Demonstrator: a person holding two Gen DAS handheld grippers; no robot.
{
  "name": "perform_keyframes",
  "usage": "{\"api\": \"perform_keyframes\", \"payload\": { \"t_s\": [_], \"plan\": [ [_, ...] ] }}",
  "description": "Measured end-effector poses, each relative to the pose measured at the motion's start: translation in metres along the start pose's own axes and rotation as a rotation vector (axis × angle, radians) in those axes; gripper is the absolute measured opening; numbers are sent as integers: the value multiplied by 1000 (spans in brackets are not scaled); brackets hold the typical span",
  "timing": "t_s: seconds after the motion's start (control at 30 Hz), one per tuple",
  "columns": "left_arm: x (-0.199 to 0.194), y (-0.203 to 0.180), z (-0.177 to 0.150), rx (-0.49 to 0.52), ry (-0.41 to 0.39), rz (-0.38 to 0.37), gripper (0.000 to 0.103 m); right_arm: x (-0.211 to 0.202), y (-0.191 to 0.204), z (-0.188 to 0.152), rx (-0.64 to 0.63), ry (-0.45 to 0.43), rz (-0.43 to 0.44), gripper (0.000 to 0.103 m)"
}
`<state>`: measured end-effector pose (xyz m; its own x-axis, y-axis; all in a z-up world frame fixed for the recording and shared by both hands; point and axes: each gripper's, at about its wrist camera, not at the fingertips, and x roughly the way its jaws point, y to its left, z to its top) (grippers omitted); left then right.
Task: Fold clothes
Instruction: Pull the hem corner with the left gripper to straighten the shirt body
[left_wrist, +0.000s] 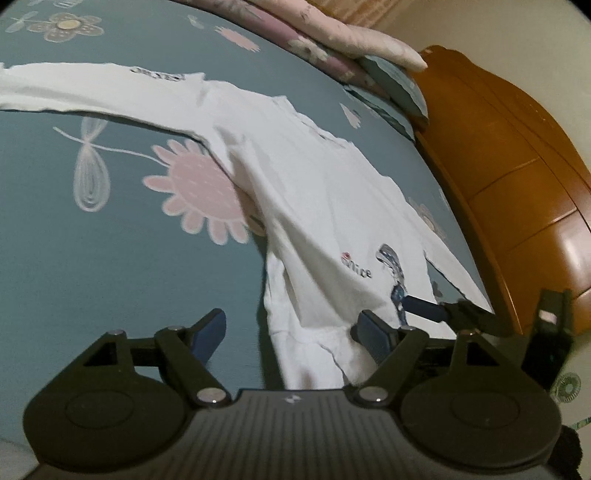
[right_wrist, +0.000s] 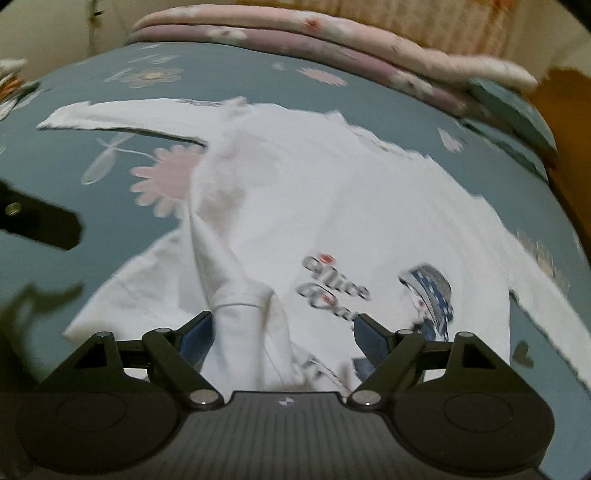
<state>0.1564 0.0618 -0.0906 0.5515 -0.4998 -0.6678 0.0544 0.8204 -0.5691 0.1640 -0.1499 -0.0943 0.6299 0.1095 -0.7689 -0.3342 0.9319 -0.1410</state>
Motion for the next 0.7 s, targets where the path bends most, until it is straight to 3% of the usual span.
{"api": "perform_keyframes", "payload": {
  "t_s": [0.17, 0.37, 0.53, 0.67, 0.7],
  "plan": [
    [19, -4, -5, -21, 25, -50, 78, 20, -28, -10, 109, 23, 49, 85],
    [53, 1, -9, -118, 69, -134, 73, 29, -45, -20, 199, 16, 124, 89],
    [79, 12, -13, -206, 83, -160, 45, 28, -54, -23, 228, -7, 173, 89],
    [89, 18, -16, -257, 65, -187, 37, 14, -64, -27, 248, -37, 210, 89],
    [90, 18, -17, -254, 59, -175, 26, 9, -66, -27, 249, -47, 213, 89]
  ]
}}
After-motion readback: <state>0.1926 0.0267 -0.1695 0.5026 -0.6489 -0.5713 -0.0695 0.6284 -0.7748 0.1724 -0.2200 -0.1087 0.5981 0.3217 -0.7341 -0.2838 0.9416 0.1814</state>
